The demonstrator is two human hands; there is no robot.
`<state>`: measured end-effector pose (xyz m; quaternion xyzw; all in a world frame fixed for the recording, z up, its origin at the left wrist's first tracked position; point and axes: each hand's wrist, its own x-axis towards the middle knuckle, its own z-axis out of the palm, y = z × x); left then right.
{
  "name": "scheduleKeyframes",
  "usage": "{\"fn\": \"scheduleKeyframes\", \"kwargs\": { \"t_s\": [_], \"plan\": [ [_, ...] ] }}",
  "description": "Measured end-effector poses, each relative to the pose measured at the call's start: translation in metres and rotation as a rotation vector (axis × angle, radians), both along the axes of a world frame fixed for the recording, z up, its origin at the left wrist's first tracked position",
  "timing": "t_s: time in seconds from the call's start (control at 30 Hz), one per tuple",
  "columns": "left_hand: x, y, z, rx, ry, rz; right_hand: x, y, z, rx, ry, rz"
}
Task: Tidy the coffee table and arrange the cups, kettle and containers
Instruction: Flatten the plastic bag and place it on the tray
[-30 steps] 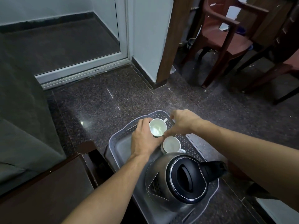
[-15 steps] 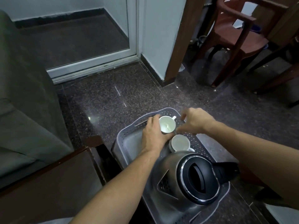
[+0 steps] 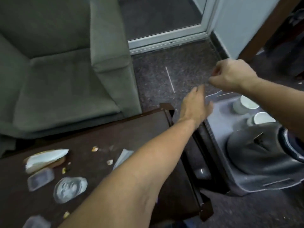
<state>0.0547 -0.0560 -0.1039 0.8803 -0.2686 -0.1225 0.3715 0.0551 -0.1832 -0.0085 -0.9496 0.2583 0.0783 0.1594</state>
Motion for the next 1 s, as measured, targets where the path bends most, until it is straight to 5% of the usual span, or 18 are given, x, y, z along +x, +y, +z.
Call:
{"fn": "scheduleKeyframes", "kwargs": {
  "t_s": [0.17,0.33,0.67,1.0],
  "plan": [
    [0.032,0.149,0.0,0.171,-0.042,0.264,0.008,0.151,-0.015,0.092,0.07,0.1],
    [0.024,0.283,-0.034,0.42,0.173,0.295,-0.021,0.258,-0.069,0.057,0.324,0.216],
    [-0.04,0.325,-0.111,0.37,0.222,0.096,-0.124,0.281,-0.176,0.294,0.729,-0.241],
    [-0.063,0.294,-0.134,0.407,0.164,-0.001,-0.142,0.266,-0.219,0.569,0.419,-0.468]
  ]
}}
